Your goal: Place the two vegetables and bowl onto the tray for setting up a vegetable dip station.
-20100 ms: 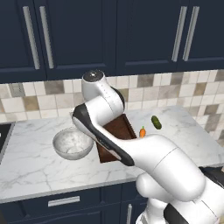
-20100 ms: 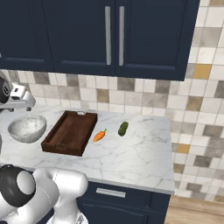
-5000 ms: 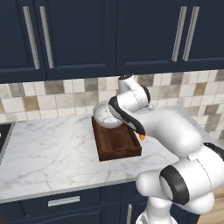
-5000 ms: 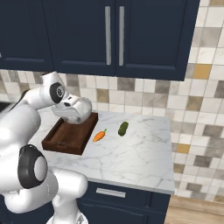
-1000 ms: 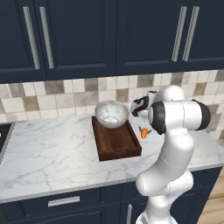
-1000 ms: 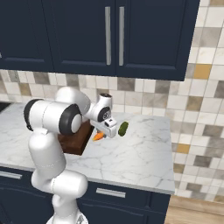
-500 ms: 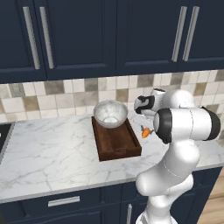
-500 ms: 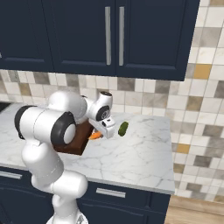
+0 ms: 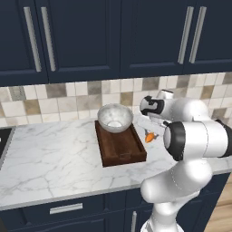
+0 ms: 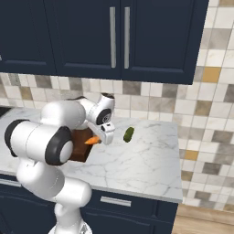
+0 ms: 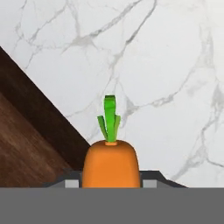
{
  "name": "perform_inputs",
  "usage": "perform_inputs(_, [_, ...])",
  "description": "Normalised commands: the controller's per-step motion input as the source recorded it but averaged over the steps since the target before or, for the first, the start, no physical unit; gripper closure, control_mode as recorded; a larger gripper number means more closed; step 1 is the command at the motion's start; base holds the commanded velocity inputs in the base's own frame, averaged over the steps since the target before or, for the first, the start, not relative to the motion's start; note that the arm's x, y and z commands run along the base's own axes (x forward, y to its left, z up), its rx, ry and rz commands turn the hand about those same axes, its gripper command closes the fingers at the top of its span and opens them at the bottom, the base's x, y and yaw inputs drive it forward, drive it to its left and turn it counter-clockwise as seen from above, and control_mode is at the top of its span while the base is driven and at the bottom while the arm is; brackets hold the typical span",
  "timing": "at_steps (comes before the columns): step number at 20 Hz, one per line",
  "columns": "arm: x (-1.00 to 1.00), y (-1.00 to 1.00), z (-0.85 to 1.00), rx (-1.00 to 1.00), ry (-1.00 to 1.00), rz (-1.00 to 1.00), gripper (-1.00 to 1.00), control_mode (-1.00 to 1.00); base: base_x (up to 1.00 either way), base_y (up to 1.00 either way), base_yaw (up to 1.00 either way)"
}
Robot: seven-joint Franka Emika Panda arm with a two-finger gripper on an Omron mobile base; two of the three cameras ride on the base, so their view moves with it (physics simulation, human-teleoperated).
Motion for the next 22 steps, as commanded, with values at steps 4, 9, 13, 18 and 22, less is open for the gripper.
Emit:
perform_inputs(4, [-0.25,0.26,0.12,0.03,0.00,-0.18,1.00,-1.00,0.00,0.00,0.00])
perform_inputs(9, [-0.09,0.32,0.03,0.00,0.00,-0.23,1.00,-1.00,0.00,0.00,0.00])
perform_inputs(13, [-0.03,0.35,0.00,0.00,-0.05,-0.22,1.00,-1.00,0.00,0.00,0.00])
perform_inputs(18, [0.02,0.26,0.00,0.00,0.00,-0.22,1.00,-1.00,0.00,0.00,0.00])
perform_inputs(22, [0.02,0.30,0.00,0.00,0.00,-0.22,1.00,-1.00,0.00,0.00,0.00])
